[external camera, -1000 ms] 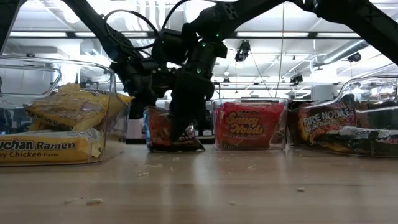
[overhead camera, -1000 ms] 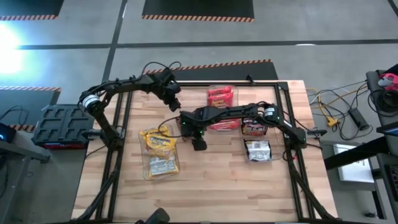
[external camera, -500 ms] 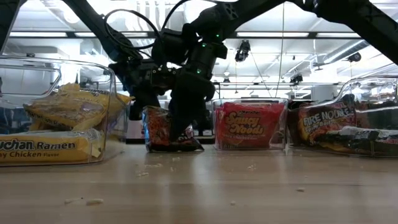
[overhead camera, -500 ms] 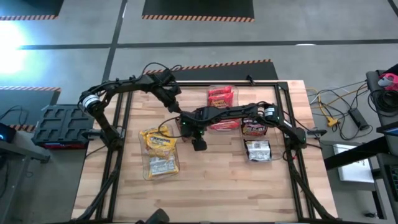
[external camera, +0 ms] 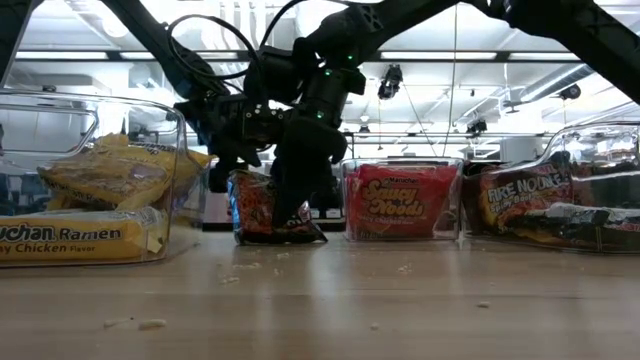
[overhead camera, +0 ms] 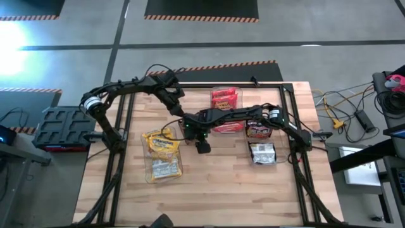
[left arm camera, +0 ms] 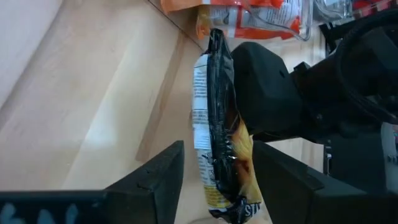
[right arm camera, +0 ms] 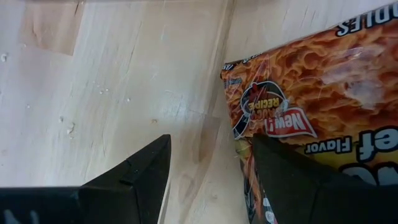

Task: Sort Maruchan noodles
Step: Put the black pack noodle into the bottom right transparent bin

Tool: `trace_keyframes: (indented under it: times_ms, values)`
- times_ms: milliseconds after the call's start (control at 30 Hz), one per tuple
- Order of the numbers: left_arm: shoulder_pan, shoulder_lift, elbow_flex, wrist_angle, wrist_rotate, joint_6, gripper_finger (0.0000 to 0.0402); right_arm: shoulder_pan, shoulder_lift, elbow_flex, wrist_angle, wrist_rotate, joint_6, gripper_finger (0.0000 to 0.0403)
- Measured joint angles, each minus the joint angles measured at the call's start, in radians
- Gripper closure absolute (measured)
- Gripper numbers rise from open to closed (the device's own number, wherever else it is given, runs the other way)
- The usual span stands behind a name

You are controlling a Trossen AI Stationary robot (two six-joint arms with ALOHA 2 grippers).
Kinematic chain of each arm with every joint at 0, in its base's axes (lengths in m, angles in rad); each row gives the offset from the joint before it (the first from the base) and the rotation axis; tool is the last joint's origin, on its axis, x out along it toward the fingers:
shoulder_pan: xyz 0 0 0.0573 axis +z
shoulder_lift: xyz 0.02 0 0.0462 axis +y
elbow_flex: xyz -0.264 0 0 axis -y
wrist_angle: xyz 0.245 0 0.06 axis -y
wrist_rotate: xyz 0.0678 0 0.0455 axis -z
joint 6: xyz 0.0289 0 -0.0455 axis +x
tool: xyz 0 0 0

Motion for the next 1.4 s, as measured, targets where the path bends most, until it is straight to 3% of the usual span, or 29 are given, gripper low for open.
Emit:
trace_keyframes:
  times_ms: [433, 967, 1167, 1400]
  values:
    - [-0.082, 0.000, -0.007, -0.062, -0.002, -0.001, 0.0223, -0.008, 0.000, -0.001, 0.006, -0.001, -0.013, 0.0184]
    - [-0.086, 0.000, -0.008, -0.071, -0.014, -0.035, 0.0223, -0.008, 0.000, -0.002, 0.041, 0.034, -0.062, 0.0184]
    - [-0.088, 0.000, -0.009, -0.116, -0.100, -0.050, 0.0223, -0.009, 0.003, -0.002, 0.077, 0.045, -0.073, 0.0184]
    - [-0.087, 0.000, -0.009, -0.131, -0.105, -0.027, 0.0233, -0.009, 0.003, -0.002, 0.080, 0.099, -0.086, 0.0184]
